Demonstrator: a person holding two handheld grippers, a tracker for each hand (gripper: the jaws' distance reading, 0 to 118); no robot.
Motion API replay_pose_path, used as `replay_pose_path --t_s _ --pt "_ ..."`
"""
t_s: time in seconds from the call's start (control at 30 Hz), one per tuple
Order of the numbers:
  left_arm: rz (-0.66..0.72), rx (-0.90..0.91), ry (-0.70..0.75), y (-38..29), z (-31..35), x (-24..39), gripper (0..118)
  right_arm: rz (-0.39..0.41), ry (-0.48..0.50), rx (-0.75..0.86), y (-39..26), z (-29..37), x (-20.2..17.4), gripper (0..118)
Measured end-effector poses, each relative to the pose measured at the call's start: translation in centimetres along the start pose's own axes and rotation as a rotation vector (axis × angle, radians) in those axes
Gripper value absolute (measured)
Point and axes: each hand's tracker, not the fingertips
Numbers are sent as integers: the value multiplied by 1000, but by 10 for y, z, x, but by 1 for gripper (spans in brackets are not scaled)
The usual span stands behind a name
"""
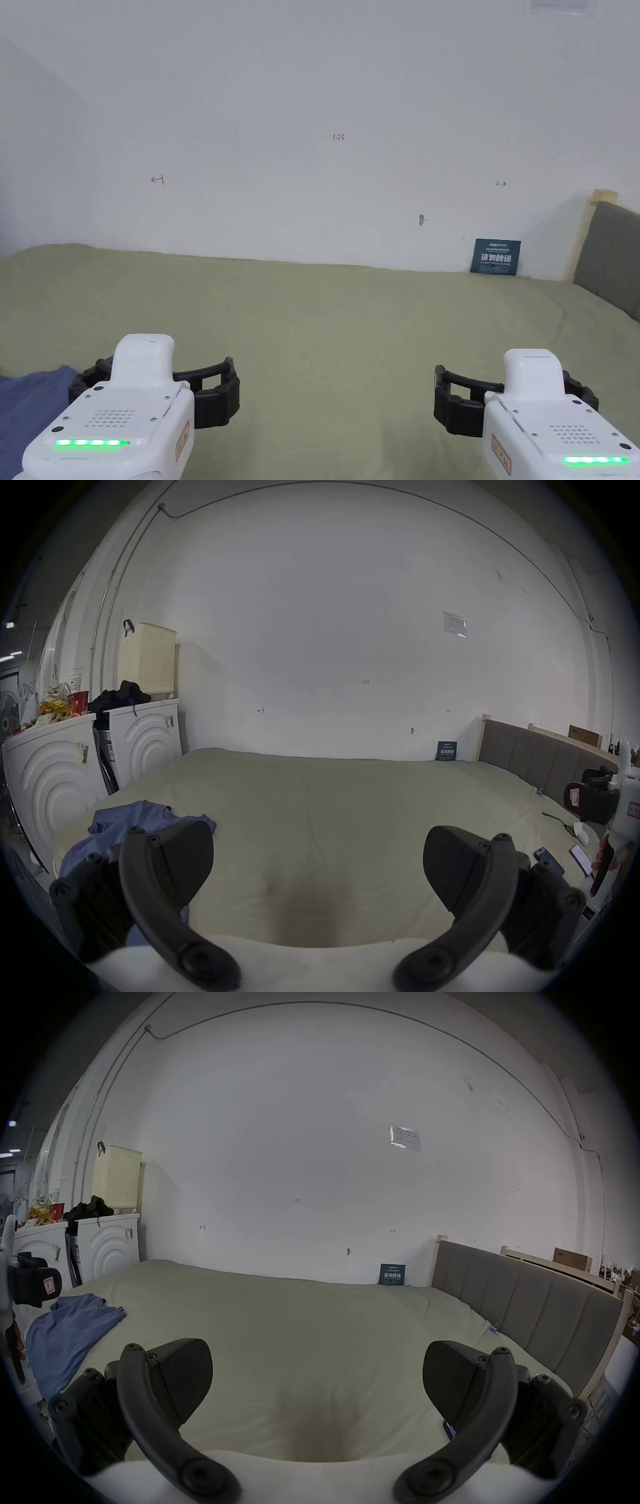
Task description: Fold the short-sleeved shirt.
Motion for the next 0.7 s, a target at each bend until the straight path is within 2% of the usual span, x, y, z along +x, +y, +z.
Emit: replay_pose_path --t_s 0.37,0.7 --pt "-5 -1 -2 -4 2 1 118 31 -11 20 5 3 -2 118" --pt "-11 22 -2 1 5 2 118 0 -14 19 4 4 2 118"
